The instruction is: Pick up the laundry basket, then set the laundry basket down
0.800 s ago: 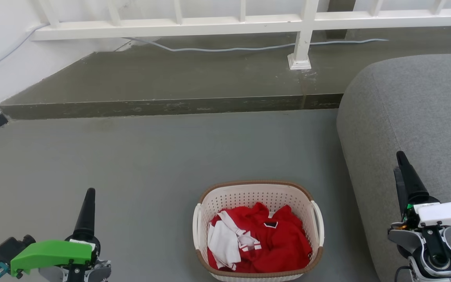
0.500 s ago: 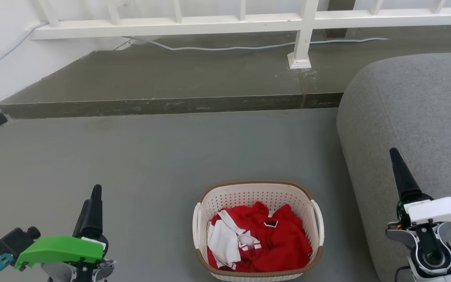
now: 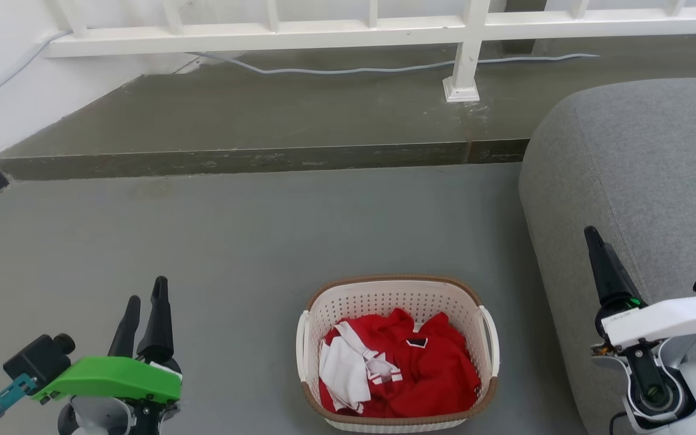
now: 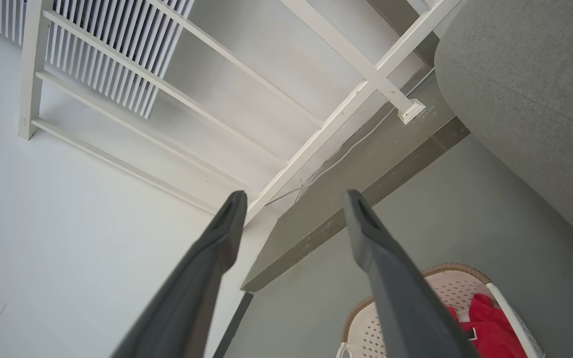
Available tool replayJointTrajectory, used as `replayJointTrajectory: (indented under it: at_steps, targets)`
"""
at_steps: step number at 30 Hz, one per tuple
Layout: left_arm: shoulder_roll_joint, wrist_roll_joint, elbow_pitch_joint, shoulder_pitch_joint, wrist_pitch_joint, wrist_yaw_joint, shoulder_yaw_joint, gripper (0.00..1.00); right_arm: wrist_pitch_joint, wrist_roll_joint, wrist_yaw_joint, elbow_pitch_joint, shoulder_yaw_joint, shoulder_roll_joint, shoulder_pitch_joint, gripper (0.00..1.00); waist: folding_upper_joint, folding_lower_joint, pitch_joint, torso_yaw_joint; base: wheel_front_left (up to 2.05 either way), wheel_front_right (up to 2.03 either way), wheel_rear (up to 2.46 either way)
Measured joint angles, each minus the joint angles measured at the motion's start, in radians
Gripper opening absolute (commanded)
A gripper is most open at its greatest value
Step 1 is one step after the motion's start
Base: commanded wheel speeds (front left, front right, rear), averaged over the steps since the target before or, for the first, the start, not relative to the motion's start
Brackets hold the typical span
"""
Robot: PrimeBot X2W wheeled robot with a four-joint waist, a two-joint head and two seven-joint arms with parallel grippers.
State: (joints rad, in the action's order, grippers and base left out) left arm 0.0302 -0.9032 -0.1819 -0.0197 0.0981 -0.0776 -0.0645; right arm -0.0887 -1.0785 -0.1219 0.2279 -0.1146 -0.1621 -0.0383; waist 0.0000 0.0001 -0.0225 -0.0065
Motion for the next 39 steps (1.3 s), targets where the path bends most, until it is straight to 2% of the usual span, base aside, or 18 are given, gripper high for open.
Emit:
replayJointTrajectory:
  at_steps: [14,39]
  targets:
    - [0.0,0.187,0.04,0.0,0.044,0.026,-0.034,1.0,-0.048,0.189,-0.001,-0.007,-0.014,0.002,-0.022,1.0,0.0,0.0,-0.008,-0.001,0.0,0.0,0.0]
    - [0.005,0.444,0.117,-0.002,0.123,0.08,-0.117,1.0,-0.128,0.494,-0.001,0.007,-0.037,0.009,-0.041,1.0,0.0,0.0,-0.02,-0.006,0.0,0.0,0.0]
